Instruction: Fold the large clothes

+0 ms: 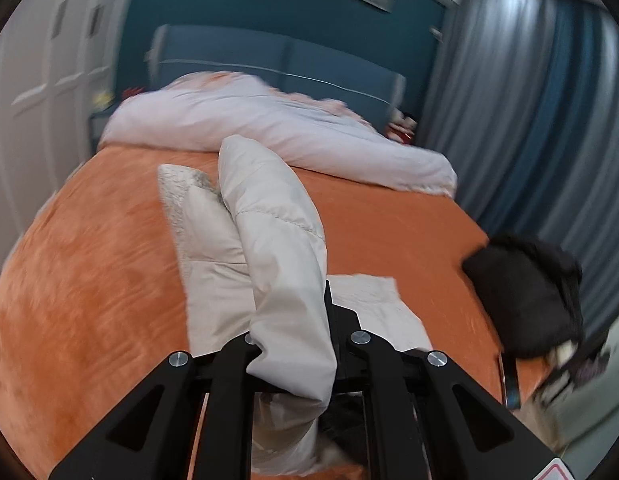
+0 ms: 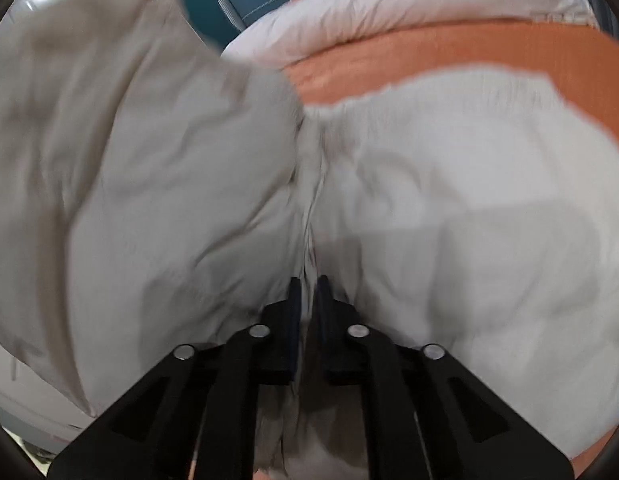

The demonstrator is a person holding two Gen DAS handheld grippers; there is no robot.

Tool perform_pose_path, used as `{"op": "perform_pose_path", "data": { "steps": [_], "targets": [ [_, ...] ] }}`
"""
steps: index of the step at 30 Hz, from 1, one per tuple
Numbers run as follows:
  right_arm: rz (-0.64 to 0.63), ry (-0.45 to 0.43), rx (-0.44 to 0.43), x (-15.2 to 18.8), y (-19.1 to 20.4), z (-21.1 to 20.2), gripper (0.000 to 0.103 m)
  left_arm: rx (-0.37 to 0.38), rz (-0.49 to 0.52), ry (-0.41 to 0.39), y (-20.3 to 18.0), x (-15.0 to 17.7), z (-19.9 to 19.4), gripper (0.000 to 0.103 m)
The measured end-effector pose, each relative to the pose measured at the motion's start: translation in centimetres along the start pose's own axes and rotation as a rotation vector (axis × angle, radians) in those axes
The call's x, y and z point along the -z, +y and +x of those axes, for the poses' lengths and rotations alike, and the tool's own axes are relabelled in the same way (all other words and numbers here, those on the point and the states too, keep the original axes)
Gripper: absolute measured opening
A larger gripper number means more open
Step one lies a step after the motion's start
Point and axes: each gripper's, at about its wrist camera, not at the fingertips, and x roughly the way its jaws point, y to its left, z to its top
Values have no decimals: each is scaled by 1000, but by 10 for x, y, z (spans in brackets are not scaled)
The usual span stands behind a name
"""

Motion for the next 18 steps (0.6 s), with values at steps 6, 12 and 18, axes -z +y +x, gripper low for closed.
{"op": "perform_pose_path", "data": {
  "steps": [6, 12, 18],
  "targets": [
    [88, -4, -92, 17, -20, 3, 0, 55, 168, 93, -71, 16, 50, 7],
    [182, -34, -161, 30, -57, -38, 0, 90, 275, 212, -121, 49, 107, 7],
    [383, -137, -126, 48, -139, -120, 5, 88, 337, 275, -153, 81, 139, 7]
  ]
}}
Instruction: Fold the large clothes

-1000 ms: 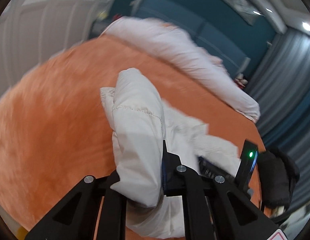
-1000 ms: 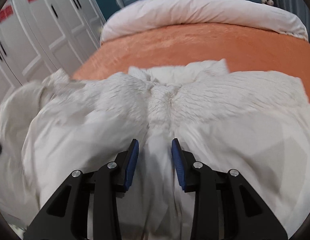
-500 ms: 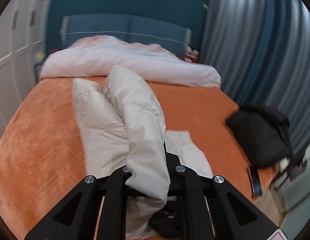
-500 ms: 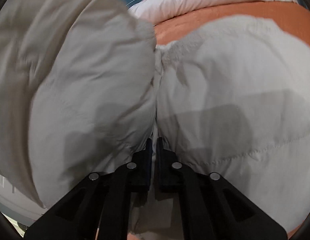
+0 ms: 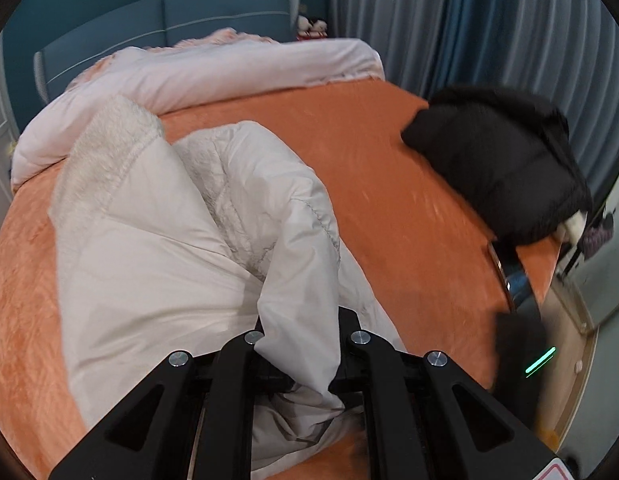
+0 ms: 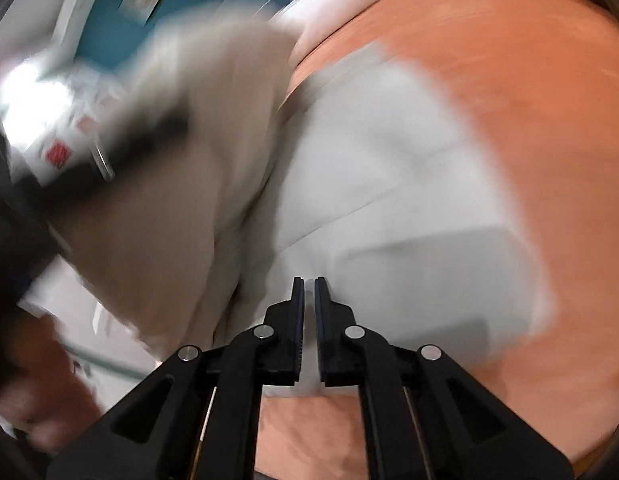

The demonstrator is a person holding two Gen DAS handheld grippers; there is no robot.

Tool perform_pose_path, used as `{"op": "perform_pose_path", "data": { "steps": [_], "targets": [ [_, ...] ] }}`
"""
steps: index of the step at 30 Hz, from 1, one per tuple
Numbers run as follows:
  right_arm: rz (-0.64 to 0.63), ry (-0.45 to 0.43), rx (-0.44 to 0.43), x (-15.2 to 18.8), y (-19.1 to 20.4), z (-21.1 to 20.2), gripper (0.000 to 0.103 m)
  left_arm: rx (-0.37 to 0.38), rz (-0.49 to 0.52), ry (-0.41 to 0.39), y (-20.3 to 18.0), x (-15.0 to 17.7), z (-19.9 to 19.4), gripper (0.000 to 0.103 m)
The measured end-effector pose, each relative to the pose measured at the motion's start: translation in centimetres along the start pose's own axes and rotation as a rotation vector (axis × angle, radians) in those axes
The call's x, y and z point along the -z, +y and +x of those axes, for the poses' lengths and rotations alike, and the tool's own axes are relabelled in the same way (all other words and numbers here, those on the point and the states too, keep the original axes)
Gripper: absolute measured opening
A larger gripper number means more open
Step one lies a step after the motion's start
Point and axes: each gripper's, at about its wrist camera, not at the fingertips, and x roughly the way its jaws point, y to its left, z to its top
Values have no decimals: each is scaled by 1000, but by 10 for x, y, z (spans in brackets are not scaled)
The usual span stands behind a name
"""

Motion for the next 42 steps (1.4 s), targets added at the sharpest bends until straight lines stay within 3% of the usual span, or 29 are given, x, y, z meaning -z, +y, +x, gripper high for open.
{"op": "perform_pose_path", "data": {
  "steps": [2, 5, 8, 10, 11, 14, 15, 19, 21, 24, 26, 27, 29, 31, 34, 38, 42],
  "targets": [
    [30, -68, 22, -14, -14, -34, 5, 1, 27, 32, -12, 7, 17, 7],
    [-37, -151, 76, -37, -9, -74, 5, -38, 90, 68, -28, 28, 43, 7],
    [-134, -189, 102, -68, 9, -94, 6, -90, 154, 67, -40, 48, 62, 7],
    [-224, -169, 91, -97, 35, -93, 7, -100, 158, 59, -40, 55, 67, 7],
    [-275, -143, 79, -109, 50, -87, 12, -105, 157, 57, -40, 56, 68, 7],
    [-425, -54, 60, -134, 94, -55, 45, -112, 147, 55, -39, 57, 68, 7],
    [-490, 3, 46, -147, 113, -30, 52, -113, 146, 55, -39, 57, 67, 7],
    [-566, 210, 47, -163, 142, 51, 52, -120, 149, 41, -39, 55, 54, 10],
    [-567, 301, 57, -164, 146, 86, 49, -119, 140, 24, -41, 53, 46, 18],
    [-574, 377, 7, -161, 149, 112, 21, -78, 124, -23, -33, 54, 12, 29],
    [-585, 335, 3, -159, 155, 108, 14, -37, 113, -52, -26, 56, -15, 32],
    [-587, 312, 4, -161, 153, 104, 13, -17, 101, -66, -20, 57, -31, 42],
    [-574, 239, 13, -164, 144, 79, 12, 10, 60, -94, -7, 56, -59, 49],
    [-521, 163, 33, -167, 121, 52, 11, 38, 5, -140, 12, 52, -85, 53],
    [-422, 107, 64, -165, 77, 28, 11, 14, -77, -191, 43, 35, -106, 55],
    [-286, 77, 102, -160, 21, 10, 11, -115, -119, -192, 74, 3, -87, 55],
    [-204, 80, 141, -151, -16, 25, 14, -103, -218, -117, 91, -20, -40, 55]
  ]
}}
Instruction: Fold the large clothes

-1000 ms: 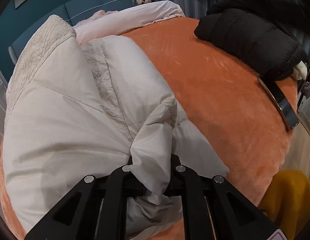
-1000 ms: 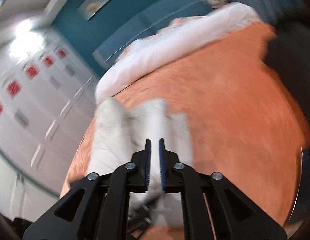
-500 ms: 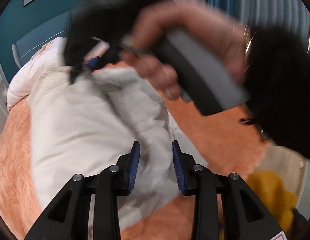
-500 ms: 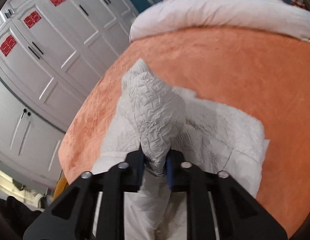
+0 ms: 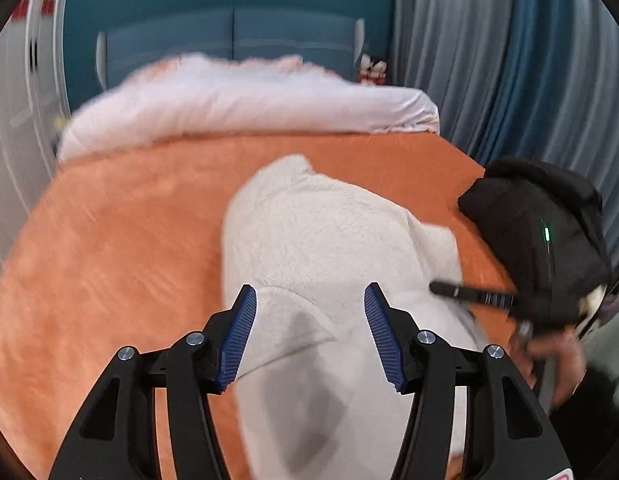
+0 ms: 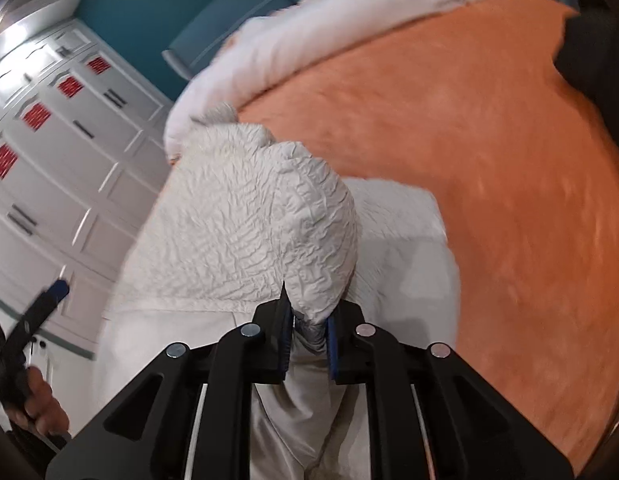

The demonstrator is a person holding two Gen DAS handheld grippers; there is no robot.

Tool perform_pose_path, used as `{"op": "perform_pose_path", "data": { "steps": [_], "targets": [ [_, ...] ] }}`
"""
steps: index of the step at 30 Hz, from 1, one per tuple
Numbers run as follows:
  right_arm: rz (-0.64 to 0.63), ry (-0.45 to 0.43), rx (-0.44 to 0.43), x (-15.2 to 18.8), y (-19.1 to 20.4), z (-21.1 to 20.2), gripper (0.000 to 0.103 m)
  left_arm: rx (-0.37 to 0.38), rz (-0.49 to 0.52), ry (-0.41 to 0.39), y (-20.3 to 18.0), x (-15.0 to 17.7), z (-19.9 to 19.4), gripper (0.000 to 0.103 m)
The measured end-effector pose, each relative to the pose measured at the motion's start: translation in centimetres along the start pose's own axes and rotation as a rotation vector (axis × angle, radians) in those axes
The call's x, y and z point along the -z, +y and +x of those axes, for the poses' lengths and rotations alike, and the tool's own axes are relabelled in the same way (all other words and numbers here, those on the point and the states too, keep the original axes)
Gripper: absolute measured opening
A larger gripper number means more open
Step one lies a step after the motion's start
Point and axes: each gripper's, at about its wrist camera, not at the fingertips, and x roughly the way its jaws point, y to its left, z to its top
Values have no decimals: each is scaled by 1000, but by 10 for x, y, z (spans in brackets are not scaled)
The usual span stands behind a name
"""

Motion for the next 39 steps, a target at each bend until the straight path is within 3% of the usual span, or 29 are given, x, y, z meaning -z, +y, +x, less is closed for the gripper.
{"op": "perform_pose_path", "data": {
  "steps": [3, 5, 9, 12, 14, 17, 21, 26, 39],
  "targets": [
    [59, 1, -28, 5, -11, 17, 17, 12, -64, 77, 0, -2, 37, 55],
    [80, 0, -39, 8, -13, 25, 18, -38, -53, 102, -8, 2, 57, 55],
    [113, -11, -35, 8, -14, 19, 26, -146, 26, 74, -27, 12, 68, 59],
    [75, -126, 77, 0, 1, -21, 28, -182, 39, 63, -28, 15, 69, 60],
    [5, -247, 123, -5, 22, -54, 28, -182, 27, 63, -28, 13, 72, 60],
    [-84, -296, 152, -18, 54, -69, 26, -184, 14, 62, -23, 13, 72, 61],
    [-203, -248, 248, -34, 85, -33, 20, -200, 18, 58, -25, 13, 73, 62],
    [-168, -156, 331, -31, 66, 26, 19, -220, 24, 54, -23, 17, 77, 64],
    [-120, -133, 300, -5, 39, 63, 16, -236, 5, 32, -18, 28, 90, 72]
  ]
}}
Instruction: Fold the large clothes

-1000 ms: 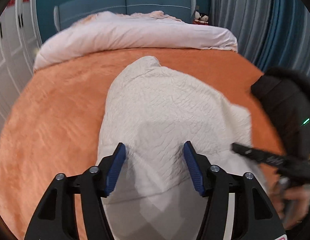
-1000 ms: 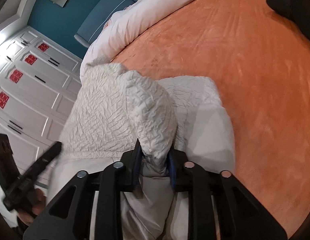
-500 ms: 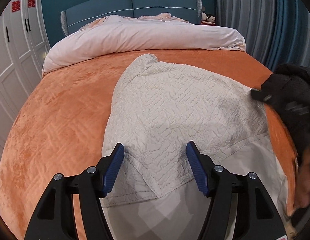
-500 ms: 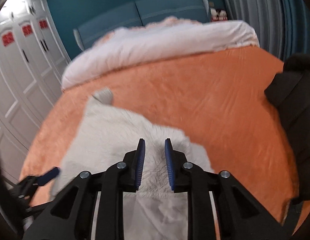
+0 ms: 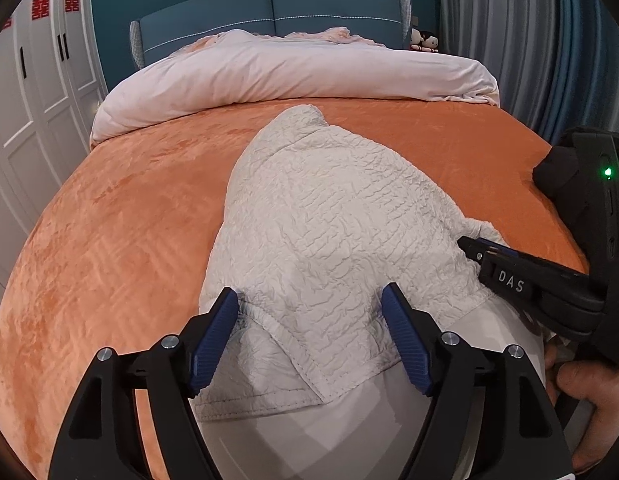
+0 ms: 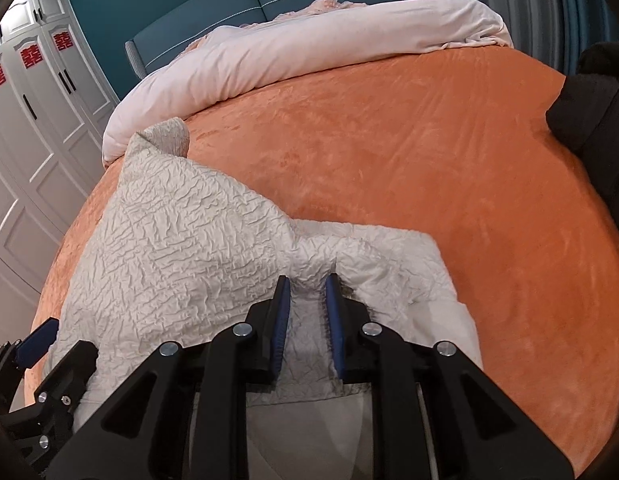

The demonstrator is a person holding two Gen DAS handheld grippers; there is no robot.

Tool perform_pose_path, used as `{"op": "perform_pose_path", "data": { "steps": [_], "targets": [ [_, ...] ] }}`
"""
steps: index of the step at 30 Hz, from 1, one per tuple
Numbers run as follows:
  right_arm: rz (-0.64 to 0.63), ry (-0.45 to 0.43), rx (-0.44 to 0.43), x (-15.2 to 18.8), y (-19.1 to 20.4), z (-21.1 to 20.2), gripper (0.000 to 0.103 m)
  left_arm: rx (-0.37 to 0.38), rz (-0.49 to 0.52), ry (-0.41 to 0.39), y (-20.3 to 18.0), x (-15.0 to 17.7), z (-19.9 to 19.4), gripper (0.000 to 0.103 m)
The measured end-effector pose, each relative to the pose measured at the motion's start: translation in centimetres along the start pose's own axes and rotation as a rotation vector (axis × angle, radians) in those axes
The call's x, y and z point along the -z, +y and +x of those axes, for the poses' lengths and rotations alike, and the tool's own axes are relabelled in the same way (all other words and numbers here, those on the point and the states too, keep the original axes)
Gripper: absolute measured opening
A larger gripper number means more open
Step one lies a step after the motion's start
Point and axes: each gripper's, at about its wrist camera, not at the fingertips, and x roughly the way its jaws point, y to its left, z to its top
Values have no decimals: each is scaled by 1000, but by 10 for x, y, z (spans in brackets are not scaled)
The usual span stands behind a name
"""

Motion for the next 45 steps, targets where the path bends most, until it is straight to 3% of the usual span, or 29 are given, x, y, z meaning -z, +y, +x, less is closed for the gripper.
{"op": "perform_pose_path", "data": {
  "steps": [19, 22, 27, 29, 33, 35, 38, 41, 45],
  "targets": [
    [20, -32, -43, 17, -7, 16, 16, -36, 6, -102, -2, 27, 16, 79],
    [-14, 6, -9, -2, 4, 2, 21, -40, 4, -101, 1, 28, 14, 79],
    [-129, -11, -133, -58, 56, -26, 21, -34, -17, -100, 4, 27, 13, 80],
    [-191, 27, -167, -70, 81, -14, 21, -34, -18, -100, 4, 27, 13, 80],
    [-293, 124, -101, -71, 109, 37, 21, -29, -29, -98, 5, 27, 12, 80],
    [-272, 194, -112, -63, 106, 65, 19, -29, -39, -83, 7, 25, 15, 80],
    [-144, 241, -215, -59, 81, 89, 19, -28, -40, -70, 6, 24, 19, 80],
    [-107, 248, -250, -53, 72, 95, 19, -42, -24, -70, 0, 25, 20, 80],
    [-112, 222, -221, -43, 76, 100, 19, -66, 0, -71, -5, 28, 24, 80]
  ]
}}
